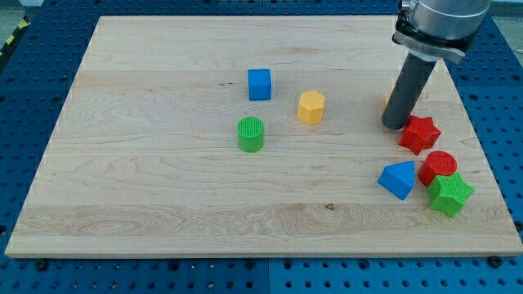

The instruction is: Move the yellow heart slightly to the left

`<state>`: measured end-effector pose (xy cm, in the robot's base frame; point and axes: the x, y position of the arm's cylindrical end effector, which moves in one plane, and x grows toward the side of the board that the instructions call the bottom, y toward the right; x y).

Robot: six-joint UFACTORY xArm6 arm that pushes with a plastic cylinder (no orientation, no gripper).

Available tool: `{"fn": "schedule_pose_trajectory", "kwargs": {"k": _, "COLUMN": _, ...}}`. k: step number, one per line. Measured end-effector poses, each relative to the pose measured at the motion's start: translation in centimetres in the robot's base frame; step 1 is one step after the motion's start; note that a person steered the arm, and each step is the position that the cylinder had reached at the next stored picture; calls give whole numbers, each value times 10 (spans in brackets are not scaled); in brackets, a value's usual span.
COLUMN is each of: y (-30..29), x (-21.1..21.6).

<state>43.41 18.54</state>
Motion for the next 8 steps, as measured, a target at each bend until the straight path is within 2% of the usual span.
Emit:
{"fn": "schedule_pose_trajectory", "kwargs": {"k": 1, "y": 7, "x": -21}}
{"fn": "schedule_pose_trajectory", "kwargs": {"k": 2, "y": 27, "x": -18}}
{"fn": "schedule_pose_trajectory", "kwargs": {"k": 3, "y": 71, "x": -11}}
{"fn": "schedule_pose_trajectory", "kwargs": {"k": 4, "y": 90, "x": -31}}
{"fn": "schedule_pose_trajectory", "kwargs": {"k": 5, "y": 80, "x": -51}}
{"fn": "schedule_pose_trajectory", "kwargs": {"k": 8, "y": 18, "x": -57}}
